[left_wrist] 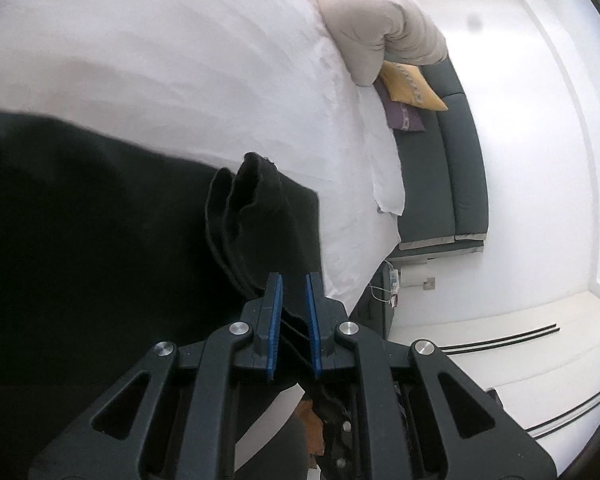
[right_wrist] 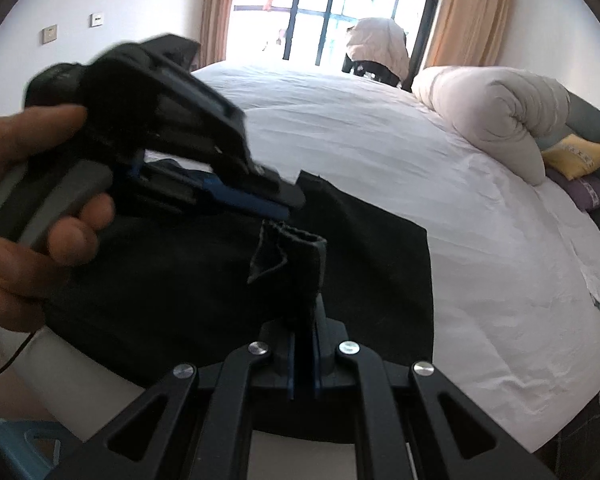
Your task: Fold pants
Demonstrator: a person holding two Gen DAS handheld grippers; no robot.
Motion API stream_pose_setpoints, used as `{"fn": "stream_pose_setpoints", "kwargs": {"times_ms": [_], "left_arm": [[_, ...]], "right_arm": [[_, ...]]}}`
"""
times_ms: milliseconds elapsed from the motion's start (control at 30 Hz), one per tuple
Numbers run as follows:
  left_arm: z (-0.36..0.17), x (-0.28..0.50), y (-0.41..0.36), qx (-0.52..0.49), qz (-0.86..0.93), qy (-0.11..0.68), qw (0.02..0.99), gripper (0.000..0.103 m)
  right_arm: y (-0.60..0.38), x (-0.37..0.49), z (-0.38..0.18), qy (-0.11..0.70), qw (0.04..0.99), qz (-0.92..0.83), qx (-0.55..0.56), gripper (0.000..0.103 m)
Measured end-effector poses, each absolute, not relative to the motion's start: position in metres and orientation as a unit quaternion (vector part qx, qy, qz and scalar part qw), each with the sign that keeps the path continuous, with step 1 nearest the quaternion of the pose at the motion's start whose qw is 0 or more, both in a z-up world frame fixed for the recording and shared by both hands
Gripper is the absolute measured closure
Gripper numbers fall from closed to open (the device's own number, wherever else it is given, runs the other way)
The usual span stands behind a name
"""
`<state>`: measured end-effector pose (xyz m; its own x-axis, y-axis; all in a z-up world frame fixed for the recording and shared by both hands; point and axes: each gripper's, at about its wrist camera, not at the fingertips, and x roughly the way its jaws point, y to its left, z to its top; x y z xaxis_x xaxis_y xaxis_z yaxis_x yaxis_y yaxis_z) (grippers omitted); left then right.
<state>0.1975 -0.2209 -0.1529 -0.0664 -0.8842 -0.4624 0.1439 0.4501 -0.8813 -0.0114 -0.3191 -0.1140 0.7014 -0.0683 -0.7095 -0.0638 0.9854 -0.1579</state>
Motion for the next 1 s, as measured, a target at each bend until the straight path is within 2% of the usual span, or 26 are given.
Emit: {"fn": "stream_pose_setpoints", "kwargs": {"times_ms": [733, 1000], "left_arm": [[-0.175, 0.213, -0.217, -0.393, -0.430, 0.604, 0.544, 0.092], [-0.164, 0.226, -0.207, -0.401, -0.442, 0.589, 0.545, 0.092]], "right_arm": [[-0.283, -0.030, -0.100, 0.351, 0.921, -0.004, -0.169, 0.096], [-0.278, -0.031, -0.099, 0.344, 0.921, -0.006, -0.181, 0.096]]}}
